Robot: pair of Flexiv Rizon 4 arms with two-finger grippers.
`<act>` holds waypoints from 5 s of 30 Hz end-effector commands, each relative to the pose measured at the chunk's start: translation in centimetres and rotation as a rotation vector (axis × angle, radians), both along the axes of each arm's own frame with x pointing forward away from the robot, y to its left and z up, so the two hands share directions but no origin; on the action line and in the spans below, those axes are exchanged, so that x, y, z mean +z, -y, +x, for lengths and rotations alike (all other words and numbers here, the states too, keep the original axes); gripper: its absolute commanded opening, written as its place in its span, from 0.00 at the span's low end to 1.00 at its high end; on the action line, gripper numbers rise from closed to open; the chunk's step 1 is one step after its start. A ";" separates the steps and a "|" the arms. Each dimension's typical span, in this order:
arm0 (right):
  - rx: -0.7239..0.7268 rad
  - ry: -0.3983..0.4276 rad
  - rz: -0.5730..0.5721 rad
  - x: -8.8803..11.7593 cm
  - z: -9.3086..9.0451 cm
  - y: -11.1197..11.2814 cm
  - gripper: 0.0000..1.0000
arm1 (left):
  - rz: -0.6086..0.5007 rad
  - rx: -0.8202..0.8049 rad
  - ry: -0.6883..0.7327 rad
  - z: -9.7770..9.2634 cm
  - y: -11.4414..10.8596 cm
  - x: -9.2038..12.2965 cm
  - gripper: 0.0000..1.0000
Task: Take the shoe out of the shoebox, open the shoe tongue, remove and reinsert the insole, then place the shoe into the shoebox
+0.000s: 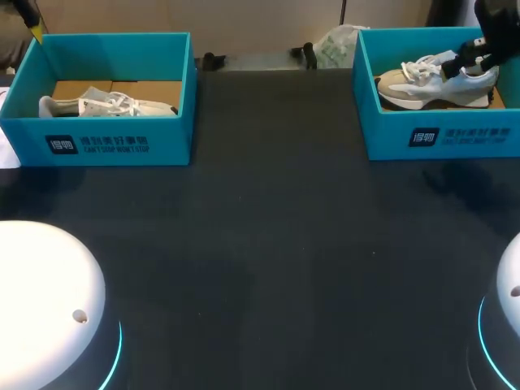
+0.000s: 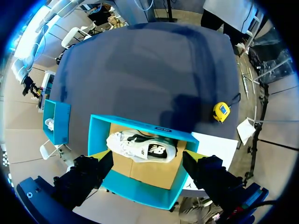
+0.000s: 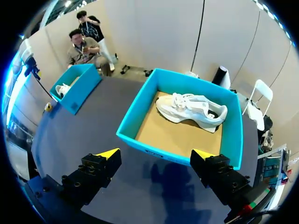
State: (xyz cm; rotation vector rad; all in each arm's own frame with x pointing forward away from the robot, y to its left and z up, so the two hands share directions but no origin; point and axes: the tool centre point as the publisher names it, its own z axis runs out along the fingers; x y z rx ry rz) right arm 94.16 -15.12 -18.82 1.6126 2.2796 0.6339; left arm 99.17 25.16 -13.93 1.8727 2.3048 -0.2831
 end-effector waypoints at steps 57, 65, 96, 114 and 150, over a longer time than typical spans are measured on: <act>-0.541 -0.268 -0.168 -8.2 19.2 14.5 1.00 | 0.003 0.001 0.002 -0.1 0.0 0.1 1.00; -0.555 -0.328 -0.186 -10.1 20.9 15.1 0.62 | 0.003 0.001 0.002 -0.1 0.0 0.1 1.00; -0.538 -0.468 -0.221 -15.0 22.9 18.6 0.50 | 0.003 0.001 0.002 -0.1 0.0 0.1 1.00; -0.531 -0.485 -0.222 -17.9 22.8 18.9 0.50 | 0.003 0.001 0.002 -0.1 0.0 0.1 1.00; -0.487 -0.470 -0.291 -17.8 21.3 19.9 0.00 | 0.003 0.001 0.002 -0.1 0.0 0.1 1.00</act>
